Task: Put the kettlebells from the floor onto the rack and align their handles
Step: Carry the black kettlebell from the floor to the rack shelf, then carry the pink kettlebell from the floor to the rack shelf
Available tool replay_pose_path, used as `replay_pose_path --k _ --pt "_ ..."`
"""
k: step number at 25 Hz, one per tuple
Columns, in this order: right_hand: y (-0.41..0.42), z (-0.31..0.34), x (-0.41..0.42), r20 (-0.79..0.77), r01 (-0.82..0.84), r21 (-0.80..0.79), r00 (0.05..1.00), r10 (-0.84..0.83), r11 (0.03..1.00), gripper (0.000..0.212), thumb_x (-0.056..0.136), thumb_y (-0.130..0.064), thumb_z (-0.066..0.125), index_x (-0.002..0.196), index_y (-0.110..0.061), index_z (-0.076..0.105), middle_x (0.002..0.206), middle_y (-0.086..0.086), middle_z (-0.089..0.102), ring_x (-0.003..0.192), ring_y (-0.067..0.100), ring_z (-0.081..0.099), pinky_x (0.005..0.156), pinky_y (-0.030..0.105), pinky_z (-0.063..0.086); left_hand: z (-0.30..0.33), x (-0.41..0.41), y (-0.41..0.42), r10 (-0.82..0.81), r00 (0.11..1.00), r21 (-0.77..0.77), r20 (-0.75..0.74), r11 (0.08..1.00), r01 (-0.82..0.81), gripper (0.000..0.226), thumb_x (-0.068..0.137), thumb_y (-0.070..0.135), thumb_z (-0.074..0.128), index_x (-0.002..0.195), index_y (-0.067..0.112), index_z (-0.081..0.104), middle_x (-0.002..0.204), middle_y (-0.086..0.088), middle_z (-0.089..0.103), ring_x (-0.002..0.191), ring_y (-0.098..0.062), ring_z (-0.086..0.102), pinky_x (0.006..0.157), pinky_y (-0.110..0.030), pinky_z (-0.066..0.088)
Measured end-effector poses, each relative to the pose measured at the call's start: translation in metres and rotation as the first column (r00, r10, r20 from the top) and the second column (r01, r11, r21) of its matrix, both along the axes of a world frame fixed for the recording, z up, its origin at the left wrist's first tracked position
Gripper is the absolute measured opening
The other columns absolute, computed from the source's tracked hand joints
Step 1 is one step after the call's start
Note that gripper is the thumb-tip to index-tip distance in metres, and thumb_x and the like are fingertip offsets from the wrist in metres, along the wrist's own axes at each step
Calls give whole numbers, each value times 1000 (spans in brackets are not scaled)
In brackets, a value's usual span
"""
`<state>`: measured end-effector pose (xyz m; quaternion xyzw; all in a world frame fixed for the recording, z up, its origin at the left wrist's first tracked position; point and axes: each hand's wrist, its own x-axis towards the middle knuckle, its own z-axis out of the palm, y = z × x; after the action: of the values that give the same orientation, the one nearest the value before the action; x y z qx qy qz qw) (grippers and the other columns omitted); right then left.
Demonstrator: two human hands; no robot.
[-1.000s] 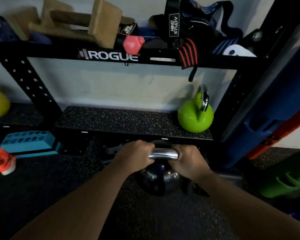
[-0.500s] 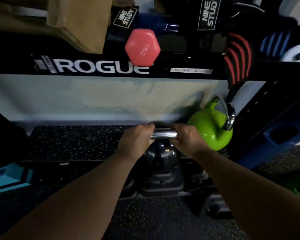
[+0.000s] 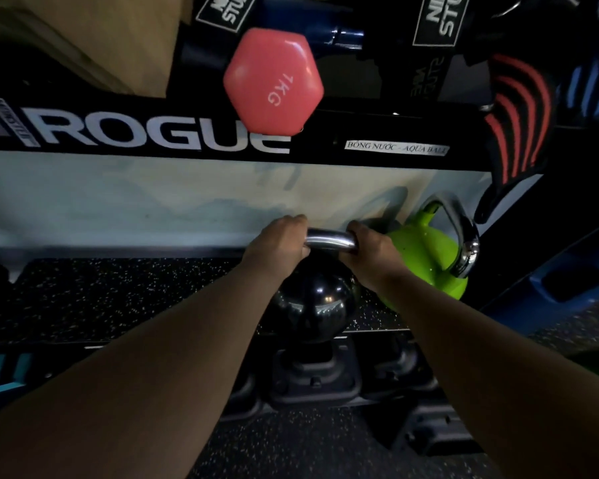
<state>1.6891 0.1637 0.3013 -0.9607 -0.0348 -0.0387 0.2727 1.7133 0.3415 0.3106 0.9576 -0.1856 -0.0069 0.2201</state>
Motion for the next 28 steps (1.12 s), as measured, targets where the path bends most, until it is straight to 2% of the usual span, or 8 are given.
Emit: replay_pose_path --k 5,8,10,13,15,21,25,28 --pt "-2 10 4 -114 -43 -11 993 41 999 20 88 -19 61 105 -9 55 91 10 61 86 32 61 66 28 37 -4 4 -3 46 999 -56 -20 997 -47 25 85 14 66 104 12 49 96 -6 55 87 -25 57 67 -35 46" --pt "-6 22 -9 -136 -91 -48 987 84 995 40 88 -24 61 125 -14 51 114 16 57 105 35 56 84 35 46 -4 -10 1 80 997 -59 -20 995 -81 53 80 16 72 124 19 44 116 -6 50 104 -24 50 82 -35 45" --pt "-6 34 -20 -94 -115 -91 990 106 989 54 87 -27 61 138 -22 43 126 15 50 118 35 48 98 45 44 -4 -25 8 148 989 3 7 989 -148 79 75 19 76 140 22 31 130 -8 44 118 -28 43 95 -42 40" --pt "-3 53 -46 -13 -179 -150 984 179 972 57 86 -30 61 140 -26 42 129 13 49 122 34 44 101 49 41 8 -62 20 194 979 99 62 975 -200 94 73 27 76 149 22 21 143 -9 36 133 -30 30 112 -50 25" --pt "0 65 -69 0 -236 -159 971 239 959 56 85 -31 63 138 -25 44 127 12 50 121 34 46 101 49 40 24 -95 27 198 975 110 97 972 -209 90 74 27 75 148 20 24 142 -9 39 133 -30 31 114 -48 22" --pt "20 76 -152 9 -332 -77 943 334 940 49 80 -31 65 128 -29 53 131 7 55 121 31 52 101 47 43 53 -199 48 151 984 188 91 968 -165 66 79 27 70 137 19 41 134 -5 51 125 -27 45 106 -45 31" --pt "40 51 -228 -113 -383 -96 921 372 919 46 84 -41 57 128 -35 45 126 3 55 116 29 54 100 48 43 32 -274 80 102 995 218 -10 971 -97 47 85 29 64 129 23 49 127 0 54 114 -22 48 94 -40 35" --pt "54 30 -299 -233 -413 -105 894 382 905 44 89 -42 54 131 -39 40 124 -1 53 114 25 52 99 50 42 11 -341 109 78 995 210 -56 975 -65 44 87 30 62 128 23 51 123 1 55 110 -21 49 93 -38 36"
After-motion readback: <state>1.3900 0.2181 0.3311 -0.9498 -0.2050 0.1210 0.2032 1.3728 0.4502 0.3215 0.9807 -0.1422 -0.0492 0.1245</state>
